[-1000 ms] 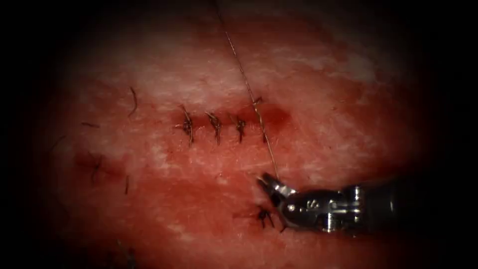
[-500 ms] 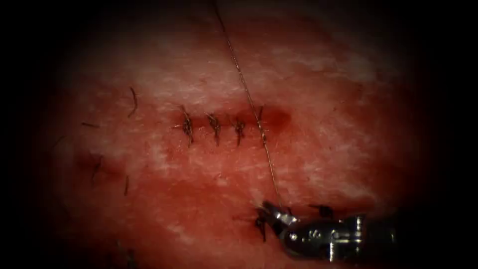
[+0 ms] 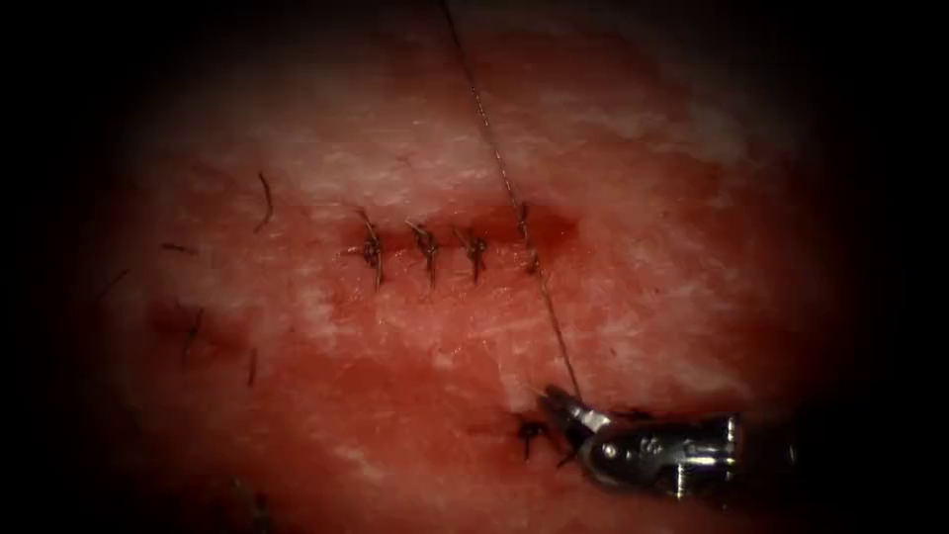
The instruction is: Wound Closure
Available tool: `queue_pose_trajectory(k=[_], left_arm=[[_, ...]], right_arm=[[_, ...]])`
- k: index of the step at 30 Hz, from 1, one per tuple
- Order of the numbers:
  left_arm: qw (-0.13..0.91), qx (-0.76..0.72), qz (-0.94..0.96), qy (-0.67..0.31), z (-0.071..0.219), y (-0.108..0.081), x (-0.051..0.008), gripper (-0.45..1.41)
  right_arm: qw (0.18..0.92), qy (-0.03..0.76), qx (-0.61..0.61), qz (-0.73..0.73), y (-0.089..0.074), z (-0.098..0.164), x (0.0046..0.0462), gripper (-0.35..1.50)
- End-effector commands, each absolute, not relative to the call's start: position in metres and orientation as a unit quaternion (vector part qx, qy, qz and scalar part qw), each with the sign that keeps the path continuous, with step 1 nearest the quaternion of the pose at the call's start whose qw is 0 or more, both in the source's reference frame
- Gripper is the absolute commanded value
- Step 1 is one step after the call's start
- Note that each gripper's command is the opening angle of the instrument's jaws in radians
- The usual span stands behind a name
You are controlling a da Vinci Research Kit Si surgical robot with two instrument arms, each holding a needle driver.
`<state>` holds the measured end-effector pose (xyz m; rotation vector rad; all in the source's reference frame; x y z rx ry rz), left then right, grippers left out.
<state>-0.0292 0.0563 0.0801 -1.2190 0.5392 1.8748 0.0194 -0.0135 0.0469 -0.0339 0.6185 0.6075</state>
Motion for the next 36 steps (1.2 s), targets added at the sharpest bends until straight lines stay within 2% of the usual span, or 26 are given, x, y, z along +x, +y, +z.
queue_pose_trajectory(k=[1,9,36], left_arm=[[0.404,-0.483,0.747,0.213,0.0808,0.0566,-0.0301,-0.45],[0.387,-0.471,0.761,0.221,0.0827,0.0571,-0.0311,-0.45],[0.380,-0.463,0.768,0.226,0.0821,0.0584,-0.0304,-0.45]], right_arm=[[0.908,0.295,-0.011,0.296,-0.0148,0.0471,0.0198,-0.35],[0.910,0.286,0.001,0.301,-0.0183,0.0458,0.0212,-0.35],[0.911,0.278,0.013,0.304,-0.0201,0.0459,0.0205,-0.35]])
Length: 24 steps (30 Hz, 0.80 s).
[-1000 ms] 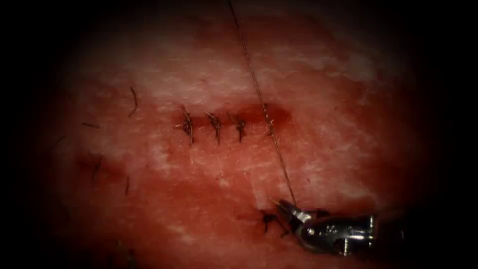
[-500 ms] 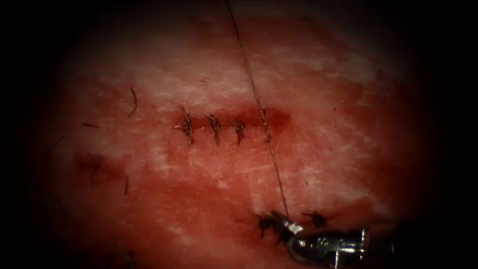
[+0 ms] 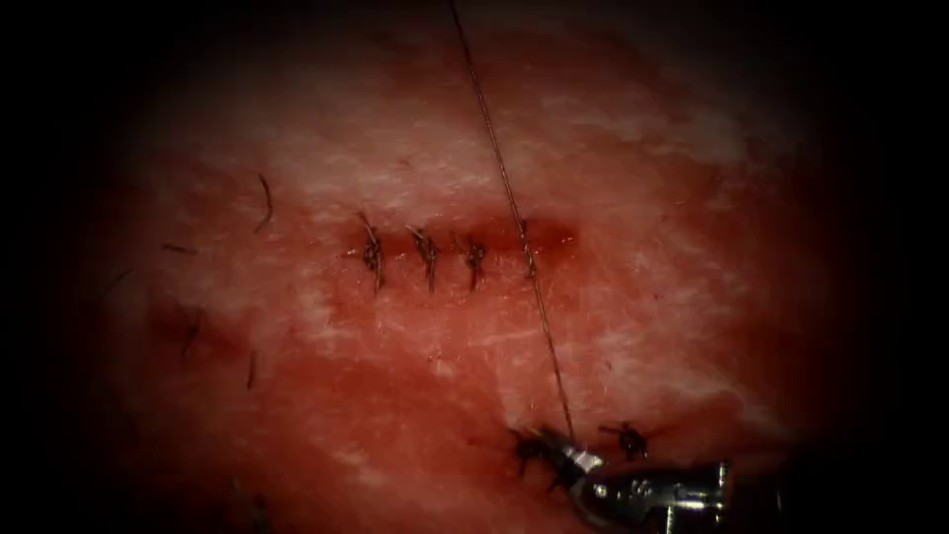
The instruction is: Wound Closure
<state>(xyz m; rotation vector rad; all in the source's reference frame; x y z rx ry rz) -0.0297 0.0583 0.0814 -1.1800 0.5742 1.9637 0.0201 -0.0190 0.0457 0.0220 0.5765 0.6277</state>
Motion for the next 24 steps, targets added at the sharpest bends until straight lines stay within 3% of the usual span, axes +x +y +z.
queue_pose_trajectory(k=[1,3,4,5,6,7,9,14,18,24], left_arm=[[0.379,-0.463,0.769,0.227,0.082,0.058,-0.0305,-0.45],[0.374,-0.472,0.767,0.223,0.082,0.057,-0.0307,-0.45],[0.377,-0.481,0.764,0.206,0.082,0.057,-0.0308,-0.45],[0.383,-0.490,0.759,0.192,0.082,0.056,-0.0310,-0.45],[0.386,-0.496,0.757,0.178,0.082,0.055,-0.0311,-0.45],[0.392,-0.504,0.755,0.150,0.082,0.054,-0.0314,-0.45],[0.403,-0.509,0.753,0.108,0.081,0.052,-0.0319,-0.45],[0.396,-0.508,0.765,0.022,0.077,0.045,-0.0338,-0.45],[0.383,-0.509,0.770,-0.023,0.072,0.040,-0.0355,-0.45],[0.368,-0.534,0.759,-0.064,0.063,0.031,-0.0378,-0.45]], right_arm=[[0.909,0.282,0.009,0.306,-0.020,0.046,0.0205,-0.35],[0.903,0.298,-0.002,0.310,-0.020,0.046,0.0205,-0.35],[0.901,0.302,-0.006,0.312,-0.019,0.046,0.0204,-0.05],[0.896,0.313,-0.010,0.315,-0.019,0.046,0.0204,0.44],[0.893,0.321,-0.013,0.317,-0.019,0.045,0.0204,0.81],[0.889,0.327,-0.019,0.320,-0.018,0.045,0.0203,1.08],[0.881,0.341,-0.022,0.327,-0.018,0.044,0.0201,1.25],[0.869,0.361,-0.011,0.338,-0.016,0.039,0.0187,1.38],[0.864,0.372,0.008,0.338,-0.014,0.035,0.0173,1.36],[0.851,0.414,0.063,0.318,-0.011,0.031,0.0169,1.06]])
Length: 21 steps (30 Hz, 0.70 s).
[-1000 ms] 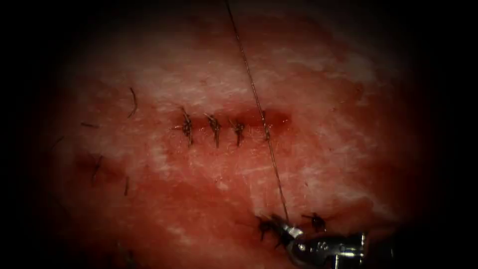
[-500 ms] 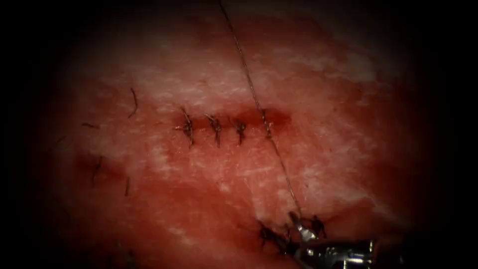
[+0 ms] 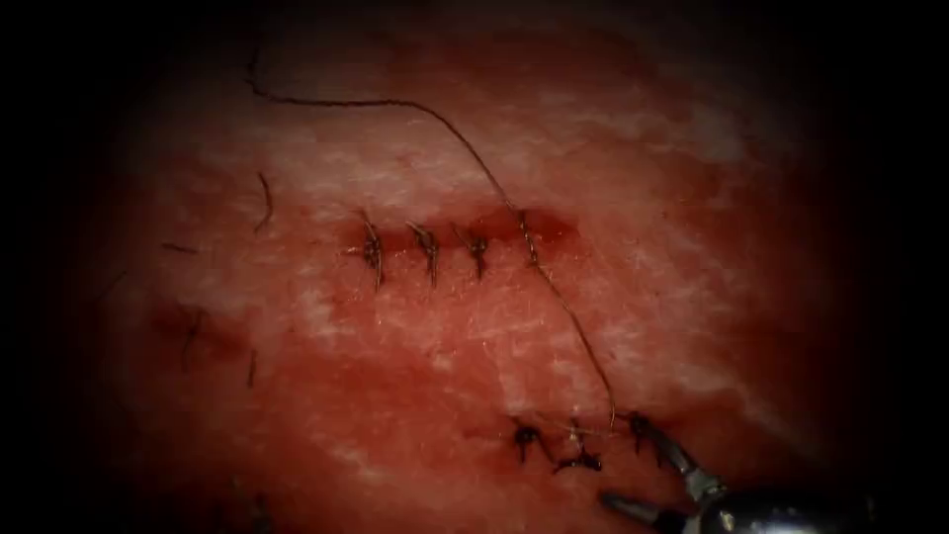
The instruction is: Wound Closure
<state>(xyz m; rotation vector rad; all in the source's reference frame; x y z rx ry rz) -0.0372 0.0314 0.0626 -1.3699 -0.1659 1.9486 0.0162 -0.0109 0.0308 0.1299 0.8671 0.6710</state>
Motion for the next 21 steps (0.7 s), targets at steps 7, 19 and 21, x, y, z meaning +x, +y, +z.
queue_pose_trajectory(k=[7,19,21], left_arm=[[0.368,-0.527,0.763,-0.064,0.056,0.028,-0.0386,-0.45],[0.401,-0.540,0.736,-0.078,0.056,0.020,-0.0388,-0.45],[0.409,-0.544,0.727,-0.091,0.056,0.018,-0.0390,-0.45]], right_arm=[[0.847,0.428,0.090,0.301,-0.008,0.030,0.0198,0.81],[0.835,0.464,0.112,0.274,0.001,0.038,0.0288,0.37],[0.829,0.474,0.107,0.276,0.003,0.040,0.0301,0.29]])
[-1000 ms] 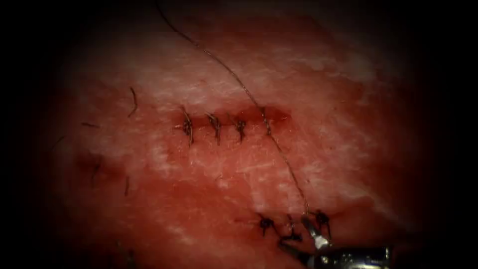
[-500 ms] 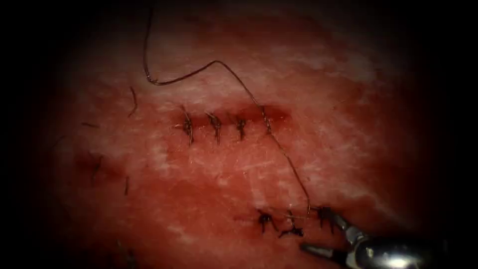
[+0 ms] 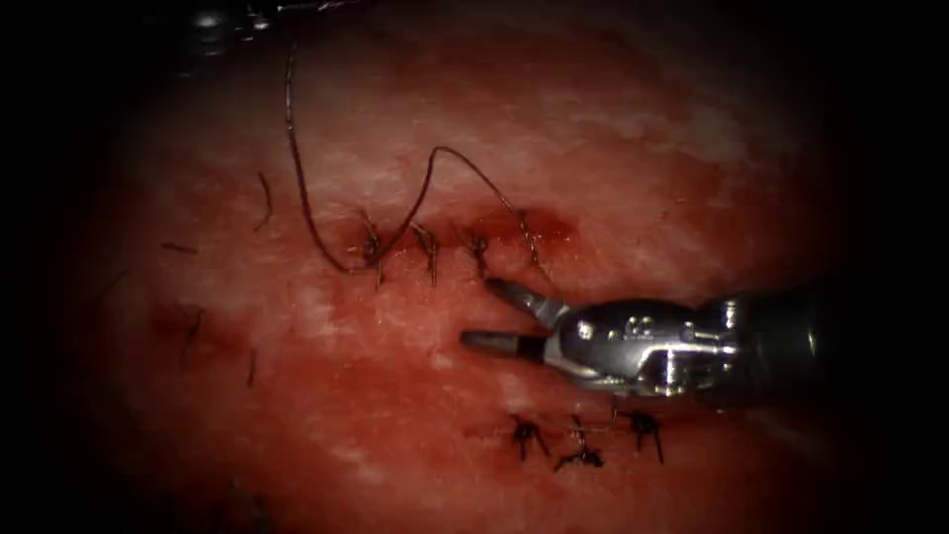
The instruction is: Wound Closure
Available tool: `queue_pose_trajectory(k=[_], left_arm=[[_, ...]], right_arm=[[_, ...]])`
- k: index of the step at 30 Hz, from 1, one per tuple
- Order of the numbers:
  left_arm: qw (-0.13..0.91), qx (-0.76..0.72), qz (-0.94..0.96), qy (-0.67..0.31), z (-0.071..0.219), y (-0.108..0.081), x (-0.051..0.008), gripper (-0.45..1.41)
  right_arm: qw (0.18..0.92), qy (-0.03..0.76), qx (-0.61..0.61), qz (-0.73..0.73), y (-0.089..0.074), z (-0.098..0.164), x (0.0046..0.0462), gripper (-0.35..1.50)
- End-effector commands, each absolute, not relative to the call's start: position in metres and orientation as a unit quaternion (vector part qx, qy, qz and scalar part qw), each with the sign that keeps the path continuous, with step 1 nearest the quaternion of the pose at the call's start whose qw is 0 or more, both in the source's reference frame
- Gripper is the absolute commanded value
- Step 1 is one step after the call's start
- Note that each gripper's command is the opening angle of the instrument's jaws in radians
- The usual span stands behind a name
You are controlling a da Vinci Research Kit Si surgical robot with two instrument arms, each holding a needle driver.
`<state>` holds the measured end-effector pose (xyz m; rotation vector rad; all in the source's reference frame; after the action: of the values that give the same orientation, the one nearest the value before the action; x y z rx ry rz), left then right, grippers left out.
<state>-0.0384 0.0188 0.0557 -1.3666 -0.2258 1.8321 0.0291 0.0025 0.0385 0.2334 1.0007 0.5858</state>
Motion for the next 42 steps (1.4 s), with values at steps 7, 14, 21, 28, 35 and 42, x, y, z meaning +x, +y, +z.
queue_pose_trajectory(k=[7,14,21,28,35,42], left_arm=[[0.426,-0.548,0.711,-0.113,0.057,0.015,-0.0395,-0.45],[0.430,-0.552,0.706,-0.115,0.059,0.011,-0.0398,-0.45],[0.427,-0.550,0.711,-0.098,0.061,0.009,-0.0398,-0.45],[0.431,-0.546,0.714,-0.078,0.064,0.007,-0.0399,-0.45],[0.434,-0.542,0.717,-0.062,0.066,0.007,-0.0399,-0.45],[0.440,-0.535,0.720,-0.055,0.071,0.007,-0.0417,-0.45]], right_arm=[[0.803,0.512,0.105,0.288,0.006,0.043,0.0331,-0.11],[0.779,0.529,0.131,0.310,0.006,0.045,0.0355,-0.21],[0.726,0.579,0.164,0.332,0.006,0.044,0.0366,-0.30],[0.672,0.621,0.191,0.355,0.007,0.042,0.0365,-0.30],[0.613,0.656,0.250,0.362,0.007,0.042,0.0347,-0.28],[0.572,0.684,0.296,0.341,0.006,0.041,0.0313,-0.30]])
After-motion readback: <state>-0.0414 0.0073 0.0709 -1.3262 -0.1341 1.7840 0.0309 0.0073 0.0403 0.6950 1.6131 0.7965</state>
